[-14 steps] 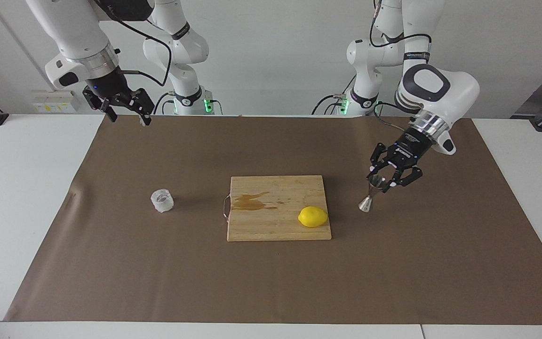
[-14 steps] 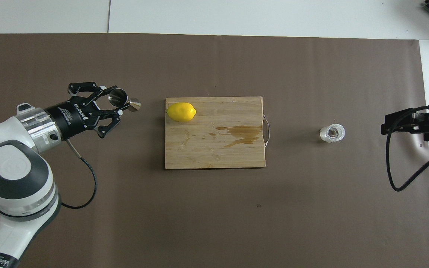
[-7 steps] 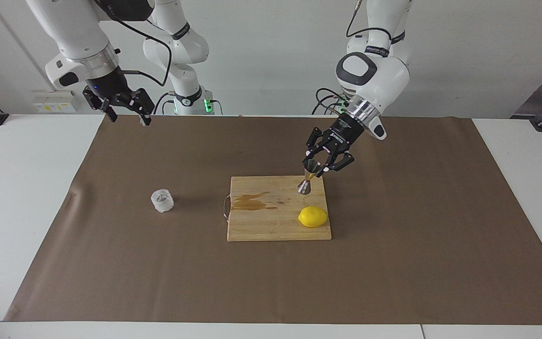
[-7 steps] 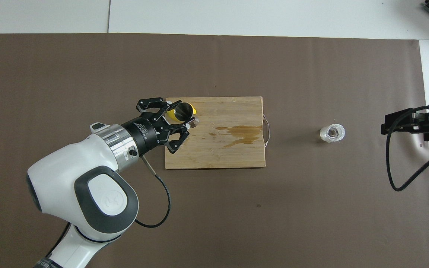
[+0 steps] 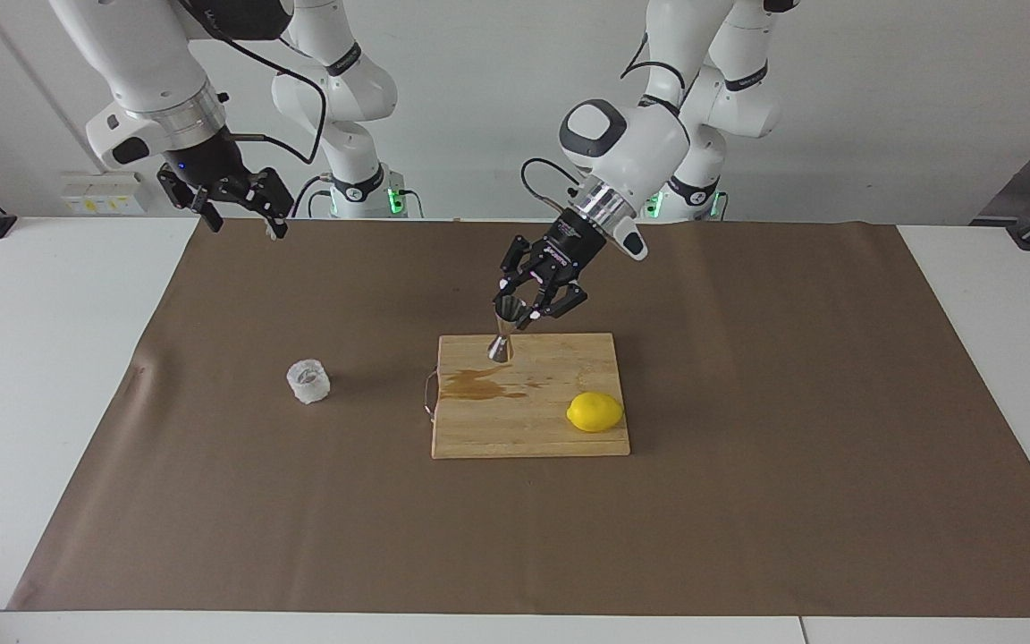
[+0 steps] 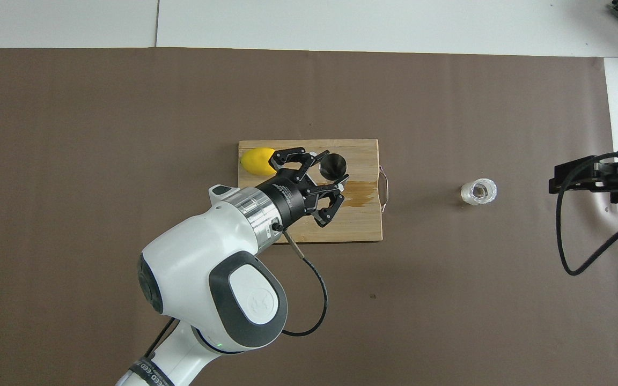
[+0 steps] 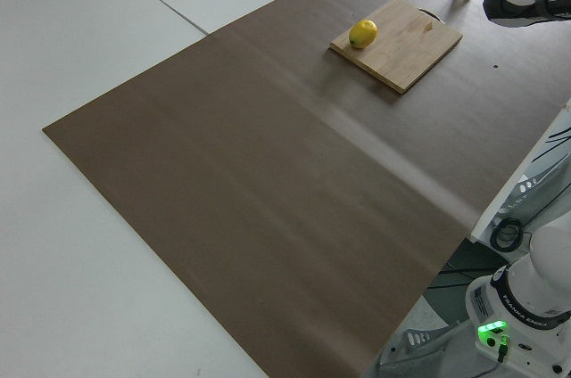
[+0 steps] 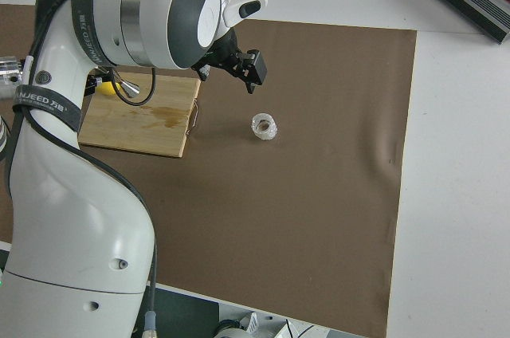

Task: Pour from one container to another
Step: 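Carry the metal cup with the left gripper onto the wooden board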

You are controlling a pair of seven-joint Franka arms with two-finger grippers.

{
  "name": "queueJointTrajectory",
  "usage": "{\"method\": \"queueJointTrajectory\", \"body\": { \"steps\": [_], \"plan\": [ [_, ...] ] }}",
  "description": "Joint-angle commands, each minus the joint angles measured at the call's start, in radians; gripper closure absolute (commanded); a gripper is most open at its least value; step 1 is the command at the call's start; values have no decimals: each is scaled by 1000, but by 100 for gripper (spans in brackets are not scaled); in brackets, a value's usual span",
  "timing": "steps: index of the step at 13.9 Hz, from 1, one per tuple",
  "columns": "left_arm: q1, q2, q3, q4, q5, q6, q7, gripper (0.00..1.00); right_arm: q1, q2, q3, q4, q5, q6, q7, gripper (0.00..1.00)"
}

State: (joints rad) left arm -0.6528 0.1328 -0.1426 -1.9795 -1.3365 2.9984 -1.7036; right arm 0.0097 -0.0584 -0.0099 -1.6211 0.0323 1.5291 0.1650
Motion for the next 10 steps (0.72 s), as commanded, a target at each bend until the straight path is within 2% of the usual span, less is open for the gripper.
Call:
{"method": "queueJointTrajectory", "body": {
  "steps": [1, 4, 10],
  "plan": [
    [-31, 43, 15, 44, 2, 21, -21, 100, -11, -15, 4, -11, 23, -9, -21, 0],
    [-39, 132, -9, 77, 5, 66, -14, 100, -11, -15, 4, -11, 23, -9, -21, 0],
    [-82, 215, -11, 94, 8, 129, -4, 100, -13, -15, 2, -11, 23, -12, -22, 0]
  ]
}}
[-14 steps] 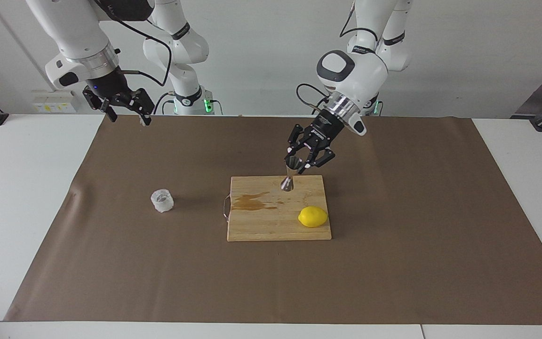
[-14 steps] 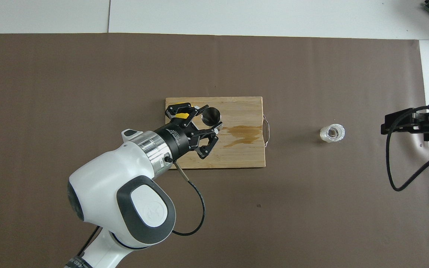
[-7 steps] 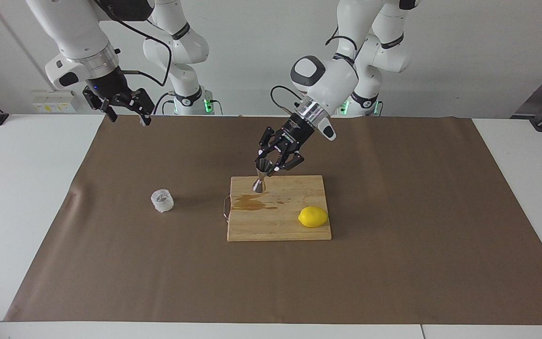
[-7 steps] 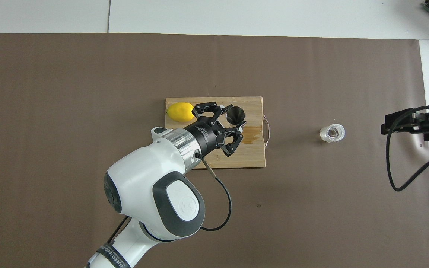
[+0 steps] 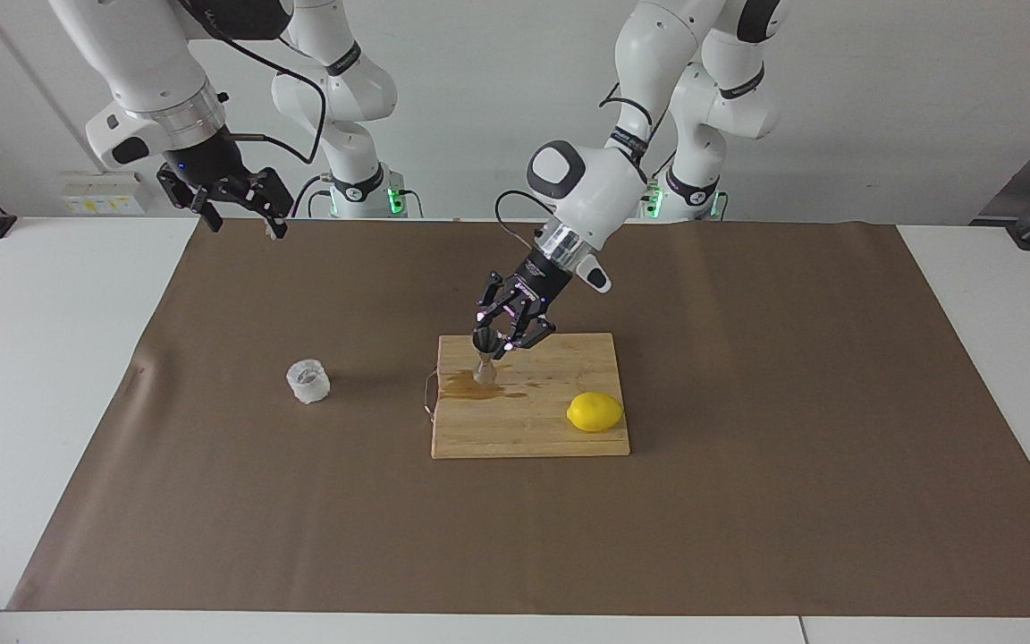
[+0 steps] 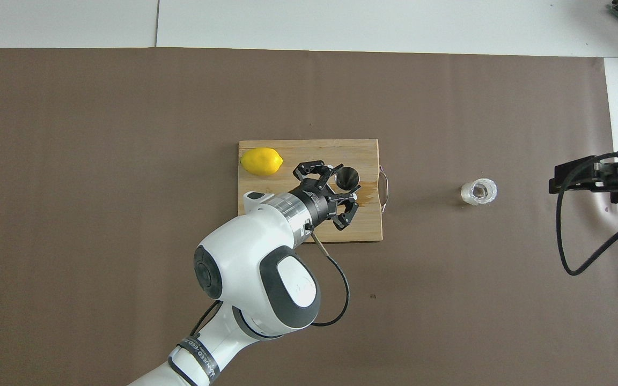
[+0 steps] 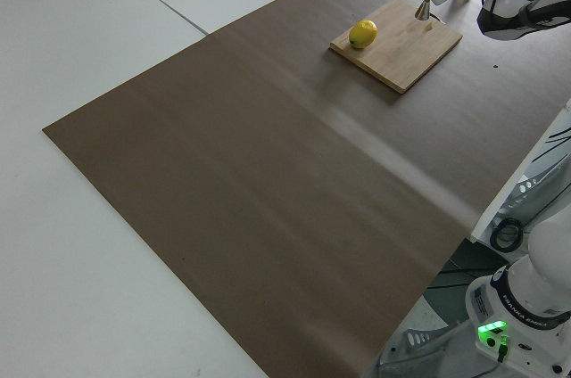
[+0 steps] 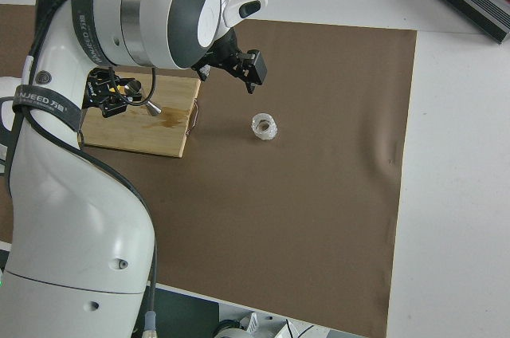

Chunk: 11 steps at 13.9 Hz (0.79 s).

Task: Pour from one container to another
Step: 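Carry the metal cup with the left gripper onto the wooden board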

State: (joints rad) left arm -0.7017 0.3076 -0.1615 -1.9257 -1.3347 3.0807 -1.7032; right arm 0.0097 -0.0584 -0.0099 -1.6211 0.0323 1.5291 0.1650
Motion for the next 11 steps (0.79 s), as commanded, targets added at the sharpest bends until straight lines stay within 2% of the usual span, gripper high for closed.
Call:
{"method": "queueJointTrajectory", "body": {
  "steps": [1, 7, 8, 9, 11],
  "plan": [
    [-42, 53, 8, 40, 12, 59, -3, 100, -14, -15, 2, -13, 23, -13, -21, 0],
    [-62, 76, 7, 39, 29, 93, -4, 86, -13, -15, 2, -13, 23, -14, -22, 0],
    [-64, 79, 7, 39, 29, 101, -4, 81, -11, -15, 4, -13, 23, -14, -21, 0],
    [-68, 80, 7, 36, 29, 101, -4, 67, -11, -15, 4, -13, 23, -10, -24, 0],
    [-68, 79, 7, 34, 29, 101, -3, 63, -5, -15, 4, -13, 23, -3, -21, 0]
  ]
}}
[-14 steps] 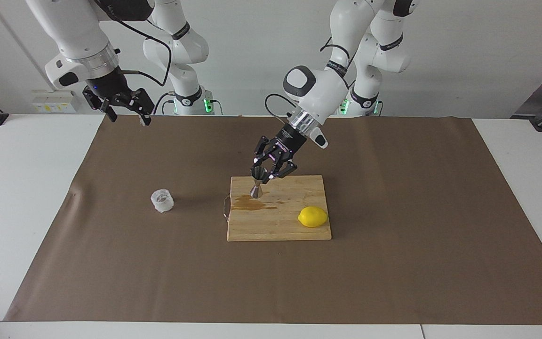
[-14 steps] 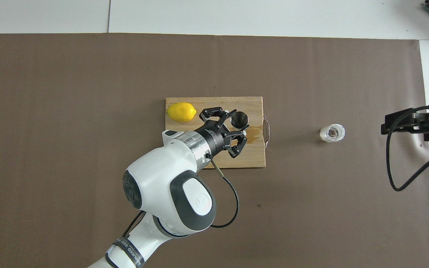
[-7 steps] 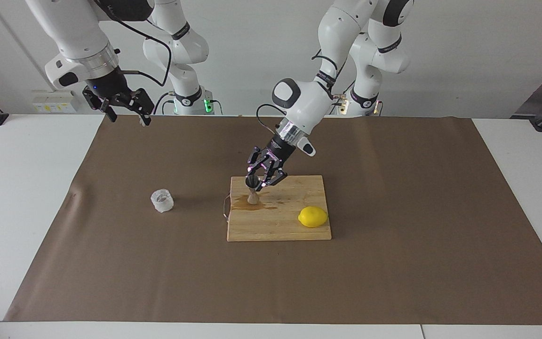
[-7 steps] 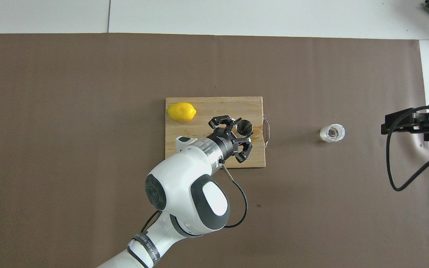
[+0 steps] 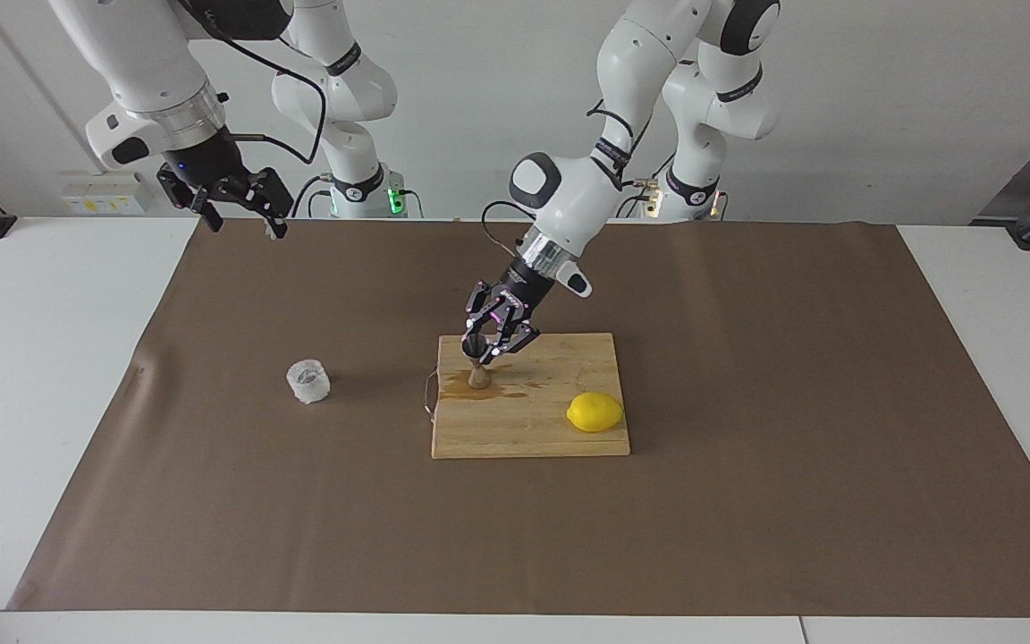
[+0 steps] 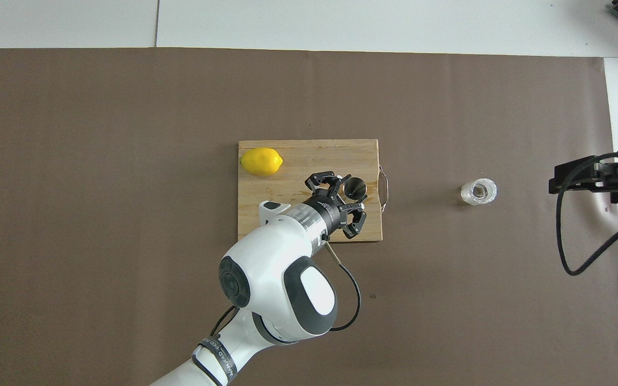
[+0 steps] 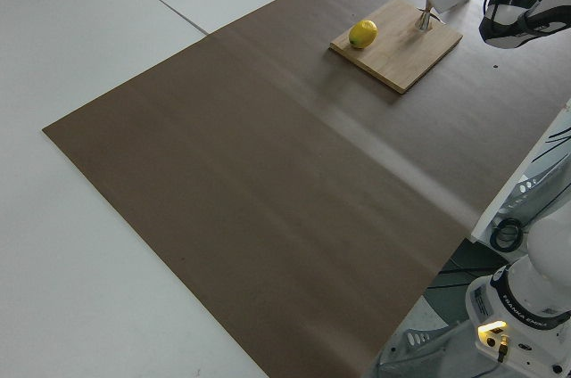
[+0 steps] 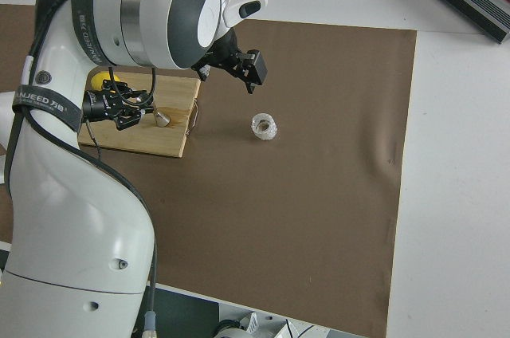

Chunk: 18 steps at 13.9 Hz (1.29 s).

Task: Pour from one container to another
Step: 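Lower the metal cup onto the board and open the left gripper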

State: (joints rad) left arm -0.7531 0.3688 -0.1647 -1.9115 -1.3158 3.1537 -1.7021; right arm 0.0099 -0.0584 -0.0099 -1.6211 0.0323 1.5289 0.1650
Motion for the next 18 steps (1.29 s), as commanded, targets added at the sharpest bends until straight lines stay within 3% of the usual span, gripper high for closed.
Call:
{"method": "queueJointTrajectory", "body": {
  "steps": [1, 2, 3, 4, 5, 9, 13, 15, 18],
  "plan": [
    [-18, 19, 10, 19, 10, 29, -4, 63, -2, -15, 4, -14, 23, -3, -15, 0],
    [-18, 19, 10, 17, 10, 29, -4, 63, 1, -15, 5, -16, 23, -3, -18, 0],
    [-18, 19, 10, 17, 10, 29, -5, 50, 1, -17, 7, -17, 21, -3, -21, 0],
    [-18, 19, 10, 17, 10, 29, -5, 17, 1, -18, 7, -19, 21, -3, -22, 0],
    [-18, 18, 10, 17, 10, 29, -7, 0, 1, -20, 8, -19, 20, -1, -22, 0],
    [-12, -7, 11, 17, 13, 17, 12, 0, 5, -20, 16, -25, 12, 17, -59, 0],
    [-3, -106, 22, -29, 12, -38, 44, 0, -7, -20, 15, -37, 14, 39, -229, 0],
    [47, -137, 28, -26, 15, -139, 107, 0, -8, -18, 15, -51, 14, 48, -319, 0],
    [161, -189, 31, -23, 169, -386, 107, 0, -11, -34, 10, -120, 14, 126, -519, 0]
  ]
}}
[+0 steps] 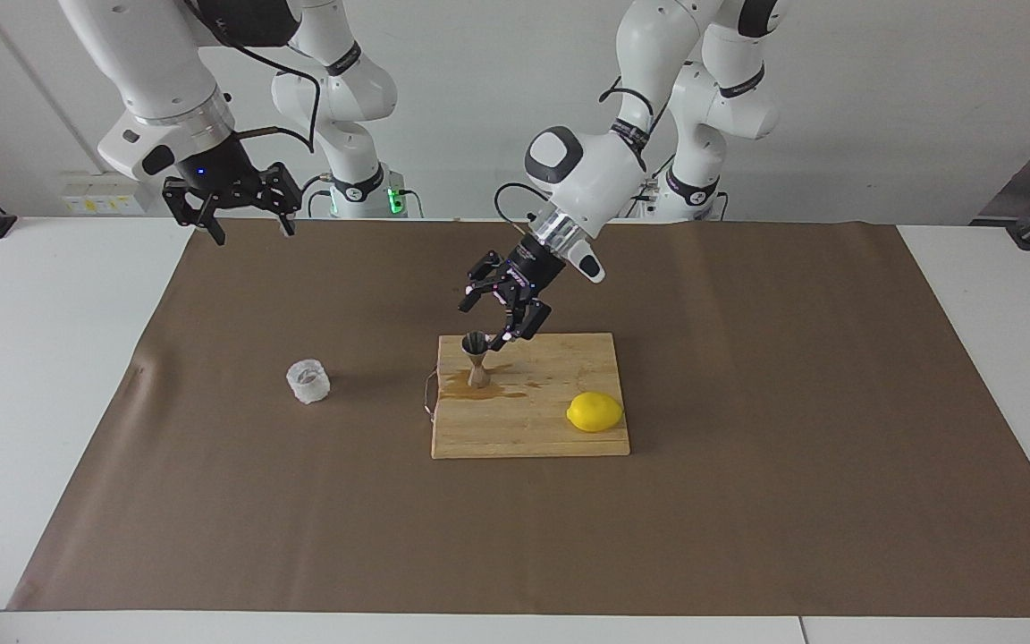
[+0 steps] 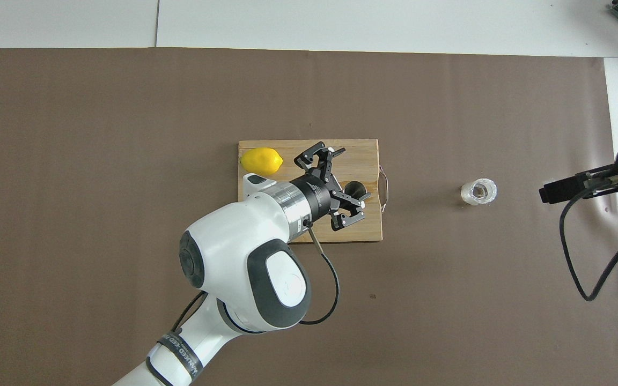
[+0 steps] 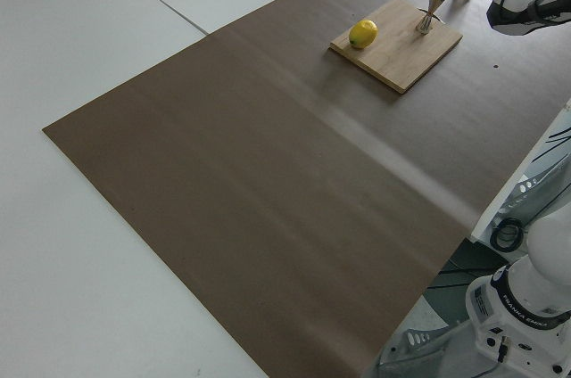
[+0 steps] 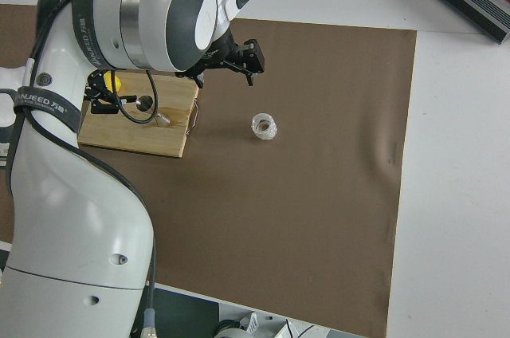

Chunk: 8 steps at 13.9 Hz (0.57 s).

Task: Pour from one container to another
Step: 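Lower the metal cup onto the board and open the left gripper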

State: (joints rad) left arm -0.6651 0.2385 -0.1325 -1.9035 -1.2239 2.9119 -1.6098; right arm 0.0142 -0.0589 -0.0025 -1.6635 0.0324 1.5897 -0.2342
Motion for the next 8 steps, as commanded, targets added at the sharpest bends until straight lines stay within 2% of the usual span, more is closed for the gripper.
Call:
{"method": "queueJointTrajectory", "body": {
  "steps": [1, 4, 6, 8],
  "plan": [
    [105, -70, 1, -23, 171, -225, 14, 0, -14, -41, 3, -111, 11, 102, -161, 0],
    [186, -93, 2, 17, 474, -458, 16, 0, -26, -3, 3, -136, 11, 147, -331, 0],
    [206, -129, 2, 15, 602, -525, 17, 0, -52, 37, 3, -137, 12, 206, -576, 0],
    [228, -152, 2, 20, 761, -592, 31, 0, -62, 76, 3, -144, 20, 258, -742, 0]
  ]
}}
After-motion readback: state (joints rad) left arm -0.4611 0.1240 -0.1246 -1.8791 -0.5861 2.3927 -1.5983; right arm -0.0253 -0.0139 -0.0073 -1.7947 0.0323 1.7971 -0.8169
